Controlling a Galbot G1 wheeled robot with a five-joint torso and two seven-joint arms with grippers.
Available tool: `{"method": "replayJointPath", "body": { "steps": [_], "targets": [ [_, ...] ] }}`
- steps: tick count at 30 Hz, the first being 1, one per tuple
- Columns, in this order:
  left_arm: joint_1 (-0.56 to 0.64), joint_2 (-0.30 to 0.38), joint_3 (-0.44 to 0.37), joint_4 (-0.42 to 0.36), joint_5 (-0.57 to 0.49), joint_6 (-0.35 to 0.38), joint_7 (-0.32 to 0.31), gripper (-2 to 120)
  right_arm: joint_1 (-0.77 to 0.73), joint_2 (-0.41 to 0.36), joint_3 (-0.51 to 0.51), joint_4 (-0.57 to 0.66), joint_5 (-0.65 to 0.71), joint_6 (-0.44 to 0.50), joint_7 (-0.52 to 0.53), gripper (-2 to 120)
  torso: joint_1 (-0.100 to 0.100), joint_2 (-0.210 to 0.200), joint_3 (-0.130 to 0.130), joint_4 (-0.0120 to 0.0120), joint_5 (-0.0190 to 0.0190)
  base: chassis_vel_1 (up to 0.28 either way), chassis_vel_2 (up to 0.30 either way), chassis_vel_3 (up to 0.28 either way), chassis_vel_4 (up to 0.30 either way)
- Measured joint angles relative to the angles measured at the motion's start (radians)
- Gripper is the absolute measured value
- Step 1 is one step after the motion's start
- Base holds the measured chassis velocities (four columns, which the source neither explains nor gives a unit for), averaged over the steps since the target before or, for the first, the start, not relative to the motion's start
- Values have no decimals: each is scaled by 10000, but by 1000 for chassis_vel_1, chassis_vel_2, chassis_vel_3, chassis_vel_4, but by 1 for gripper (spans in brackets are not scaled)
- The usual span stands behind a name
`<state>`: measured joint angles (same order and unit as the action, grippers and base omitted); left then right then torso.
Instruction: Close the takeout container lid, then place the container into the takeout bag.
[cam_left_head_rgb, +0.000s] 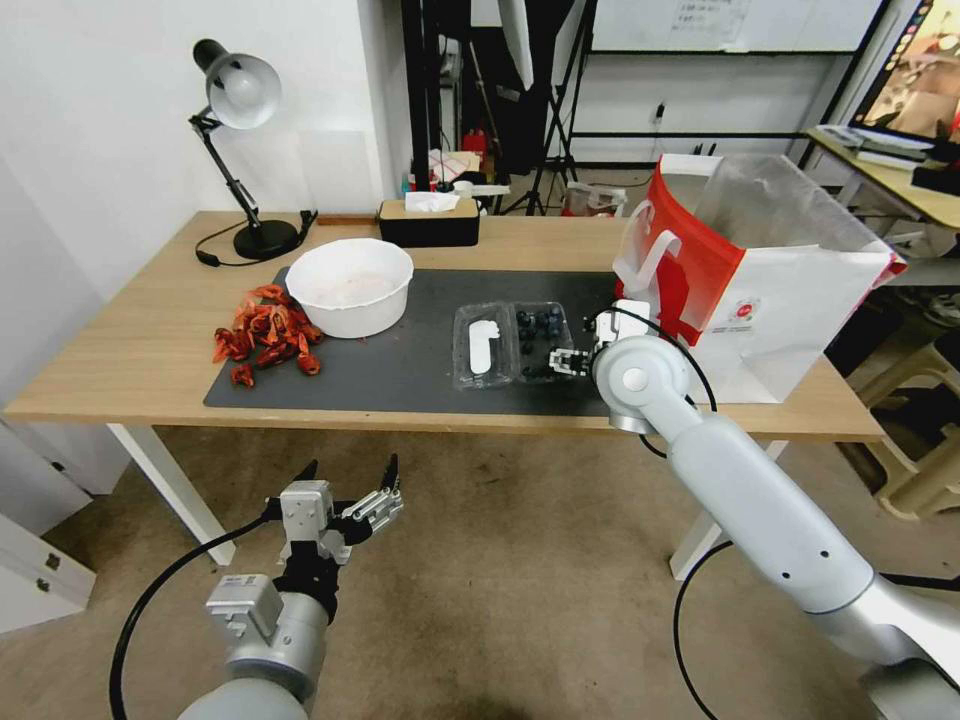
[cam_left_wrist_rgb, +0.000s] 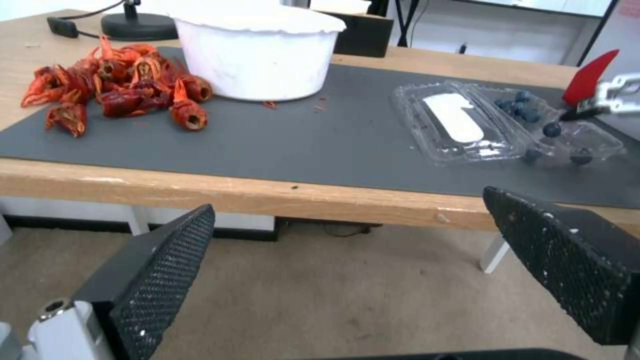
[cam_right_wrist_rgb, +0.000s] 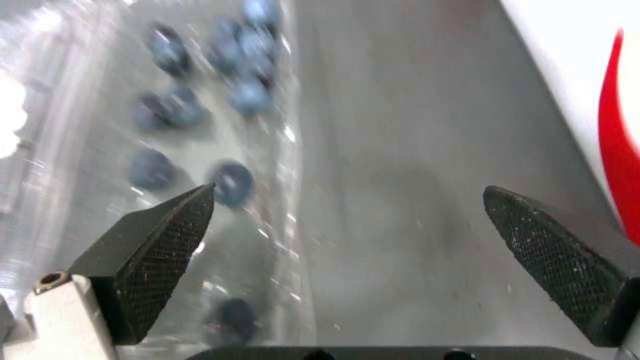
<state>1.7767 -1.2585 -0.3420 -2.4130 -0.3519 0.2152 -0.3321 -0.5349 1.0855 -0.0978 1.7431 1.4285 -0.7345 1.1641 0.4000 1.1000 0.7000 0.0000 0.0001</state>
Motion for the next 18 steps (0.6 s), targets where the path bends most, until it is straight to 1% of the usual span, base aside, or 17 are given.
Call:
{"method": "replayJointPath", "body": {
  "steps": [5, 8, 9, 10, 12, 13, 14, 15, 16, 17, 18],
  "targets": [
    [29, 3, -17, -31, 11, -6, 4, 100, -65, 25, 150, 143, -166, 11, -411, 100, 0, 0, 0, 1, -1, 0, 0, 0, 0],
    [61, 5, -52, -86, 26, -8, 11, 100, -203, -2, 362, 581, -910, 41, -1178, 100, 0, 0, 0, 2, -2, 0, 0, 0, 0],
    [61, 5, -52, -86, 26, -8, 11, 100, -203, -2, 362, 581, -910, 41, -1178, 100, 0, 0, 0, 2, -2, 0, 0, 0, 0],
    [79, 6, -75, -123, 33, -9, 13, 100, -368, -88, 423, 983, -1450, 217, -1684, 100, 0, 0, 0, 1, -1, 0, 0, 0, 0],
    [99, -4, -95, -164, 39, -9, 14, 100, -905, -358, 585, 1674, -2727, 1003, -3013, 100, 0, 0, 0, 3, -1, 0, 0, 0, 0],
    [99, -4, -95, -164, 39, -9, 14, 100, -905, -358, 585, 1674, -2727, 1003, -3013, 100, 0, 0, 0, 3, -1, 0, 0, 0, 0],
    [114, -16, -98, -192, 46, -12, 15, 100, -1435, -552, 788, 2088, -3554, 1724, -4114, 100, 0, 1, 0, 1, -3, 0, 0, 0, 0],
    [118, -20, -99, -198, 49, -14, 17, 100, -1804, -652, 928, 2276, -4053, 2168, -4679, 100, -1, 1, 0, 2, -1, 0, 0, 0, 0],
    [131, -29, -97, -208, 55, -22, 18, 100, -2730, -842, 1307, 2596, -5228, 3153, -5808, 100, 0, 2, -1, 0, 2, 0, 0, 0, 0],
    [131, -29, -97, -208, 55, -22, 18, 100, -2730, -842, 1307, 2596, -5228, 3153, -5808, 100, 0, 2, -1, 0, 2, 0, 0, 0, 0],
    [132, -32, -92, -209, 58, -31, 20, 100, -3337, -945, 1532, 2753, -6005, 3764, -6383, 100, -1, 2, -1, -4, 2, 0, 0, 0, 0]
  ]
}}
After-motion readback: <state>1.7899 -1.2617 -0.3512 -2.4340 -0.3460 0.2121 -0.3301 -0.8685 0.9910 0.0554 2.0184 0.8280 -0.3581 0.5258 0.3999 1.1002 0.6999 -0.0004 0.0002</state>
